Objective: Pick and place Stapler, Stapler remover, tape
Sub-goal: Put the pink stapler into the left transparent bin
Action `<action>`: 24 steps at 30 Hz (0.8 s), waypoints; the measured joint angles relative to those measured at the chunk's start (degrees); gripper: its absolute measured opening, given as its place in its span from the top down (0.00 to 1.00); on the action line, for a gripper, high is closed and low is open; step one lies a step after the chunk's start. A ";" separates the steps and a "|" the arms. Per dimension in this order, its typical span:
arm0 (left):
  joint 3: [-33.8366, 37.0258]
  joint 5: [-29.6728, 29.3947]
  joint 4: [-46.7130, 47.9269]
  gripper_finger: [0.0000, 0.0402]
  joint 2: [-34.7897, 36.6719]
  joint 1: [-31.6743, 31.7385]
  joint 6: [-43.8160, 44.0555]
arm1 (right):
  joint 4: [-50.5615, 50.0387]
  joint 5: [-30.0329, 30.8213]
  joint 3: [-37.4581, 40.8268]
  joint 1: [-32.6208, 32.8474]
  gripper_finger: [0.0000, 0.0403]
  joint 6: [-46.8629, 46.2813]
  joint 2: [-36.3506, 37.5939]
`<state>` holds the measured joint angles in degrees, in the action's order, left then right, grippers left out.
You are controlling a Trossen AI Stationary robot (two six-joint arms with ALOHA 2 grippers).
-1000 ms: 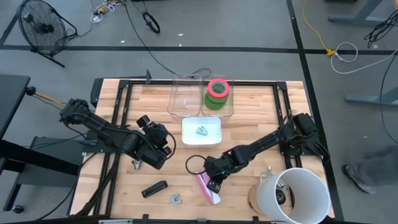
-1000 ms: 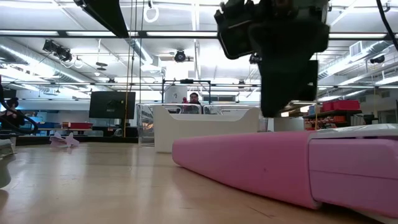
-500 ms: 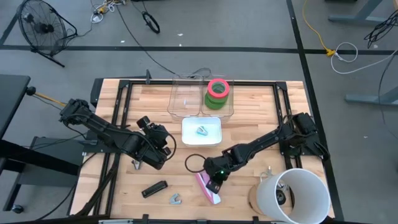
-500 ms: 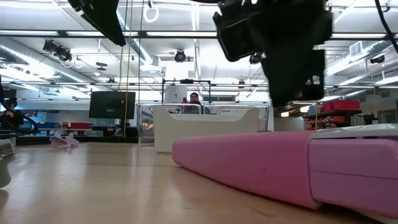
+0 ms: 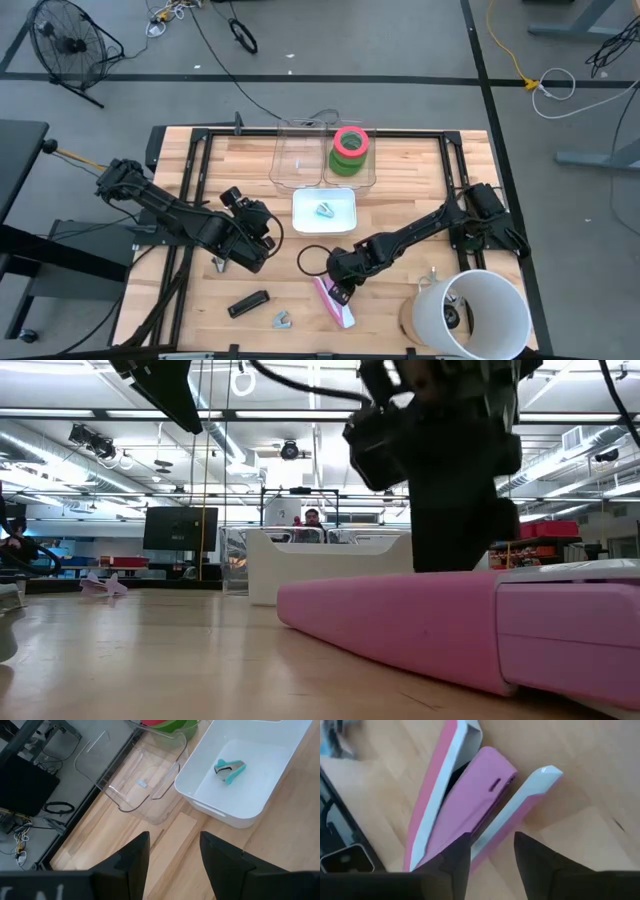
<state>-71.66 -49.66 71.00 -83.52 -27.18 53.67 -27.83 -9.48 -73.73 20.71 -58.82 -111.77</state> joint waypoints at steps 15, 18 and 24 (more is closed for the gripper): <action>-0.02 0.00 -0.81 0.55 0.01 0.00 -0.09 | -1.22 0.04 -0.33 -0.15 0.90 0.01 -2.88; -0.02 0.01 -0.81 0.55 0.01 0.00 -0.13 | -1.43 0.68 -0.20 -0.13 0.96 0.83 -2.38; -0.02 0.02 -0.79 0.55 0.01 0.00 -0.22 | -0.32 2.21 0.13 -0.07 0.97 0.83 -0.70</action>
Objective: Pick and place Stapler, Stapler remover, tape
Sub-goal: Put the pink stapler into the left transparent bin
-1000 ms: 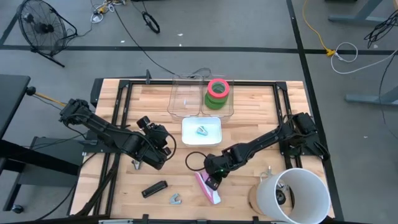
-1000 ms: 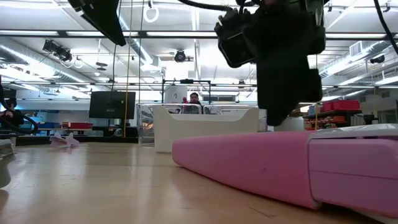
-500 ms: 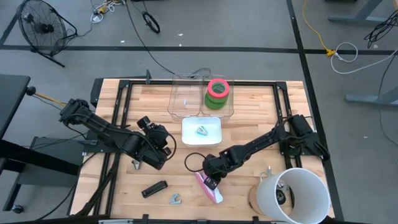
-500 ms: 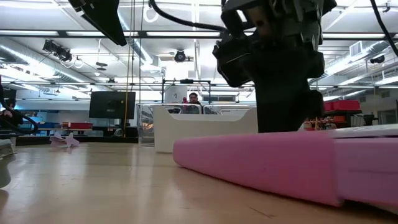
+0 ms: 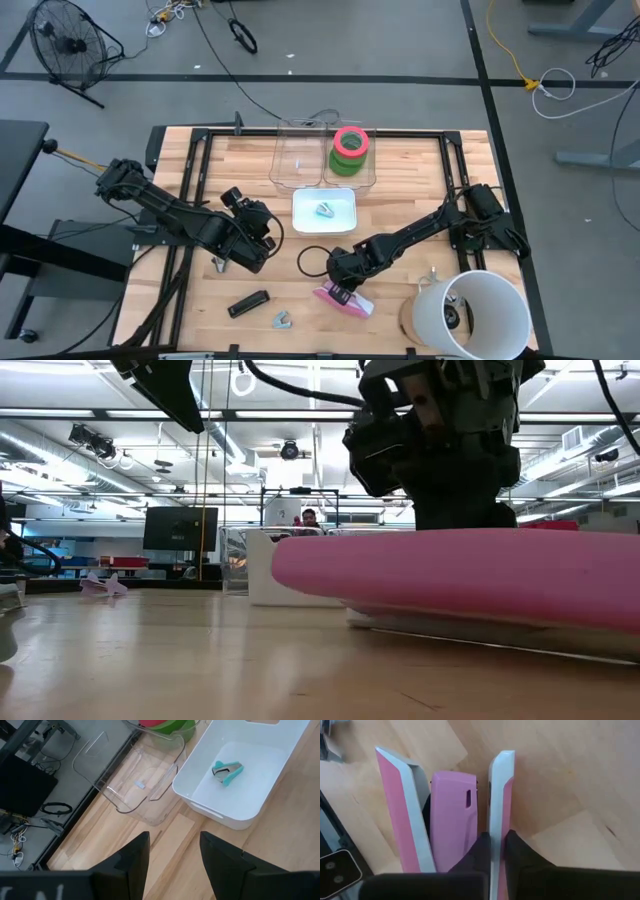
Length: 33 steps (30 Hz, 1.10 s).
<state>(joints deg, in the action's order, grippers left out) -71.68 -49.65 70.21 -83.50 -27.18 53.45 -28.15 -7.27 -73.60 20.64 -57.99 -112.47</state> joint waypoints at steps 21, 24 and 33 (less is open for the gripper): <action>0.00 -0.96 -0.66 0.55 0.00 -0.09 -0.11 | 9.00 17.70 -0.70 -1.86 0.97 15.12 17.30; 0.00 -2.45 -2.50 0.55 0.00 -0.07 -0.95 | 13.61 19.63 -0.70 -2.99 0.97 20.23 19.14; 0.00 -5.63 -20.96 0.55 -0.01 -1.11 -14.94 | 18.76 21.71 -0.77 -7.92 0.97 31.30 21.56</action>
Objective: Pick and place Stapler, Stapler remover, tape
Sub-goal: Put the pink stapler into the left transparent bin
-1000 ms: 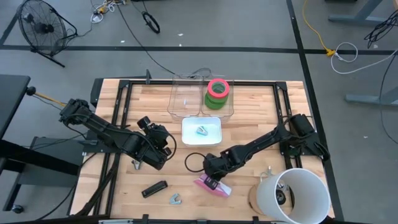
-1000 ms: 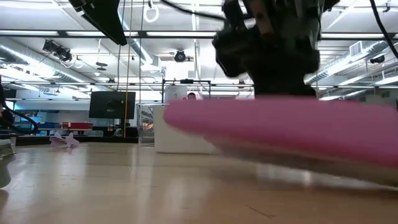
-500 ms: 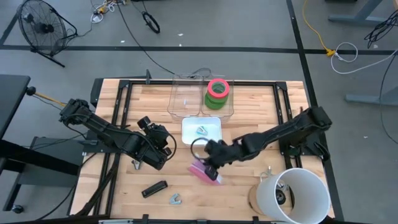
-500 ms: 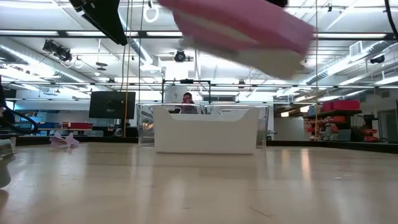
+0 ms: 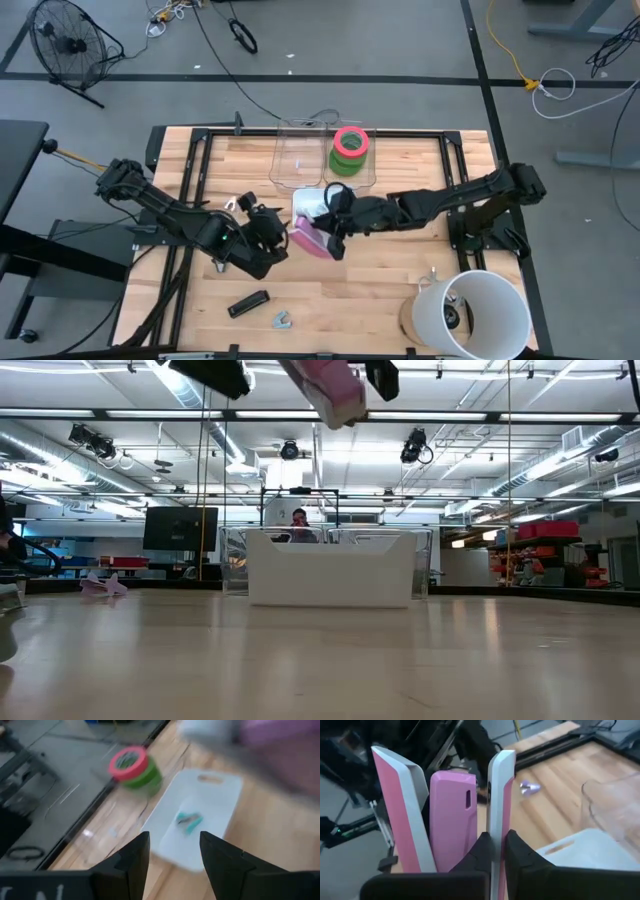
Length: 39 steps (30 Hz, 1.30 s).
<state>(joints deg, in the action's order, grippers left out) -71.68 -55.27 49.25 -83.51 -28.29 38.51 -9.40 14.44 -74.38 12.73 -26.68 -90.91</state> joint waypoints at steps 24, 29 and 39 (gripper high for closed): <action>-0.04 1.22 -33.24 0.39 0.01 5.56 -9.15 | -14.11 9.24 -0.08 -4.59 0.97 9.75 13.19; -0.04 4.95 -36.20 0.29 -0.40 6.73 -8.28 | -13.91 14.47 -0.05 -4.50 0.97 9.99 13.00; -0.04 3.31 -40.64 0.26 -1.00 7.63 -10.48 | -12.37 21.17 -0.01 -4.44 0.97 9.56 10.91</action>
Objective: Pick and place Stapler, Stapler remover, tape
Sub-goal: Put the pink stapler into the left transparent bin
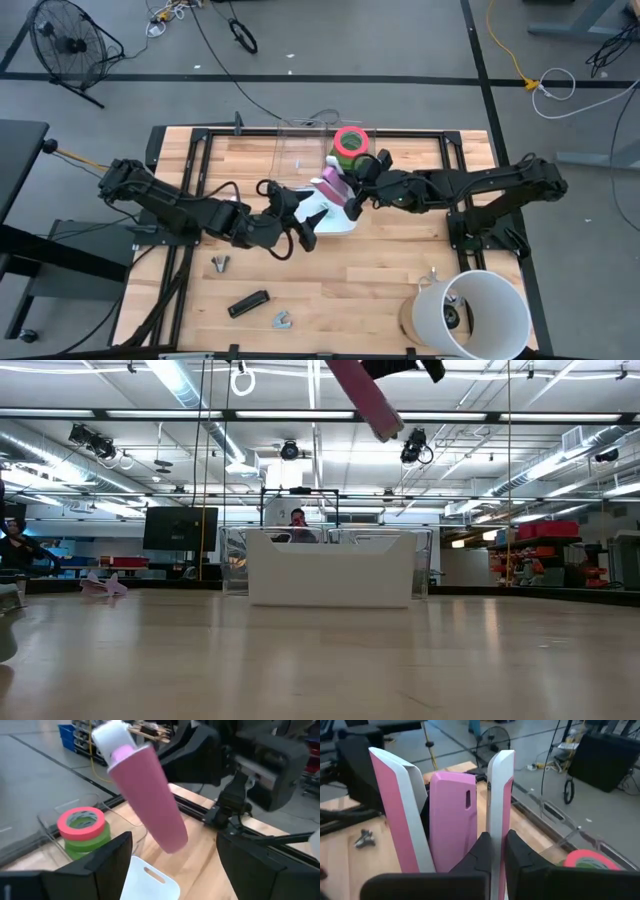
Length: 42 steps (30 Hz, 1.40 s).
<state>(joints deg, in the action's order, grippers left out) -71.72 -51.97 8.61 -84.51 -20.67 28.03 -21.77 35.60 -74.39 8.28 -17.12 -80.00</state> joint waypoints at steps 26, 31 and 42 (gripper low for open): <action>0.00 1.09 -6.79 0.30 0.00 7.43 0.28 | 6.68 1.29 0.00 2.66 0.97 1.11 -2.33; 0.00 4.42 -6.92 0.55 0.00 8.25 0.33 | 6.63 1.58 0.00 2.66 0.97 1.70 -2.33; 0.00 5.36 -5.61 0.68 0.13 8.65 -1.26 | 6.37 0.40 0.02 2.15 0.97 2.82 -2.33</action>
<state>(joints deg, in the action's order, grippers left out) -71.72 -46.60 3.00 -84.38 -12.02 26.78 -15.40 36.01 -74.37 10.43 -14.30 -82.32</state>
